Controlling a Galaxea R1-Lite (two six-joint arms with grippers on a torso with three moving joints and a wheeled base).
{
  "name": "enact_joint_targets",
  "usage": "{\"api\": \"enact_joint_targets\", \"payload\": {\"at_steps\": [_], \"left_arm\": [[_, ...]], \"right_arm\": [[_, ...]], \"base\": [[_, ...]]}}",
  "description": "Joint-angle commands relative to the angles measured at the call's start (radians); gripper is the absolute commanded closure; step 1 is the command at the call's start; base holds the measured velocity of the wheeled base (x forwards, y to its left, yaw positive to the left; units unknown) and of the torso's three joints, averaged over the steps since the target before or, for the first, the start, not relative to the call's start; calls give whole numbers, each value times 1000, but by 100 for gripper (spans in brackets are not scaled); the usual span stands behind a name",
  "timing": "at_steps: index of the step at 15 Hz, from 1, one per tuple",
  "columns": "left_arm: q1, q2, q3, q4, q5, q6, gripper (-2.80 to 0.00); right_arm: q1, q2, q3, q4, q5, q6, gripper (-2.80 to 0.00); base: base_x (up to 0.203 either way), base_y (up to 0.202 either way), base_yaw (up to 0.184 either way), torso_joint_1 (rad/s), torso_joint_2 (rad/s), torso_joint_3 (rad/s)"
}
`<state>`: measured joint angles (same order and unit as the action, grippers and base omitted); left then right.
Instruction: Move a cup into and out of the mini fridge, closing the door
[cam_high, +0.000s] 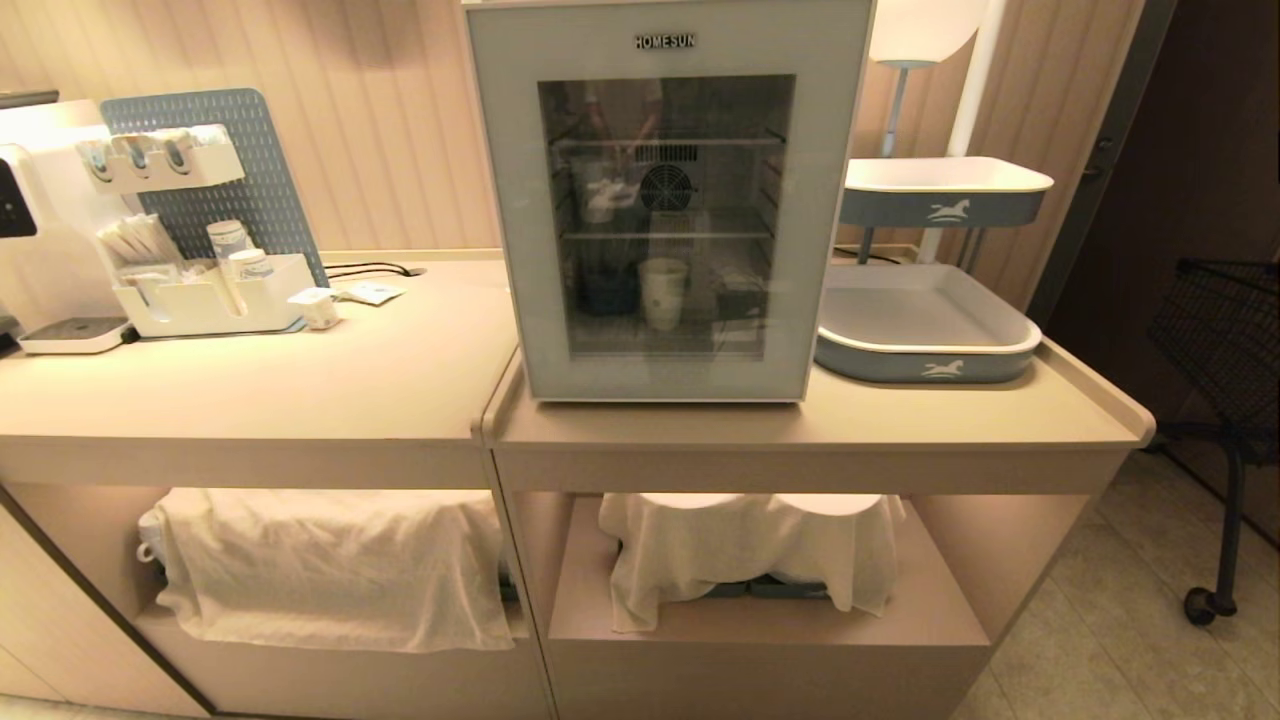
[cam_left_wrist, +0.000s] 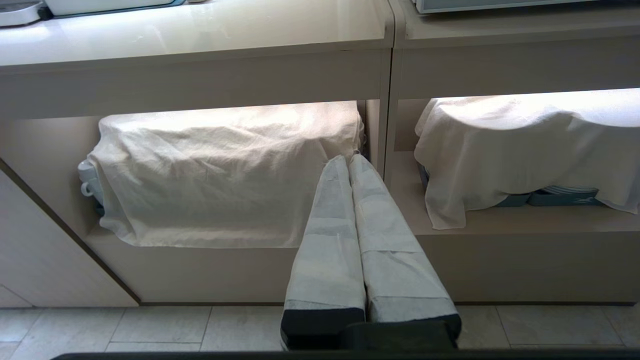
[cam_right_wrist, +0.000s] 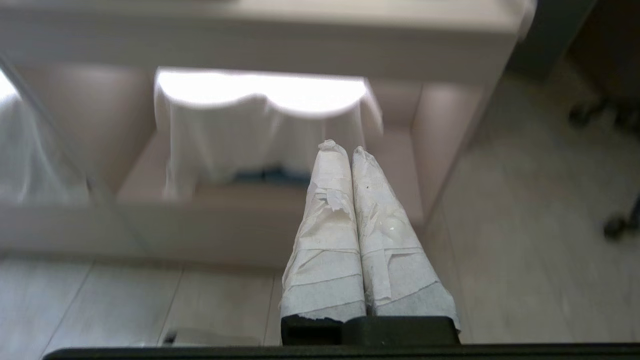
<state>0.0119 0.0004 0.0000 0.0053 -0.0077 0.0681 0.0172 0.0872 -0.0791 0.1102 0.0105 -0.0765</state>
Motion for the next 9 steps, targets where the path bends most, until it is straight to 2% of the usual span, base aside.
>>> {"api": "enact_joint_targets", "payload": {"at_steps": [1,8,9], "left_arm": [[0,0,0,-1,0,-1,0],[0,0,0,-1,0,-1,0],[0,0,0,-1,0,-1,0]], "right_arm": [[-6,-87,65,-96,7,-10,0],[-8,-89,78,-115,5,14,0],[-8,-89,79,-117,7,-5,0]], "base": [[0,0,0,0,0,0],[0,0,0,0,0,0],[0,0,0,0,0,0]]}}
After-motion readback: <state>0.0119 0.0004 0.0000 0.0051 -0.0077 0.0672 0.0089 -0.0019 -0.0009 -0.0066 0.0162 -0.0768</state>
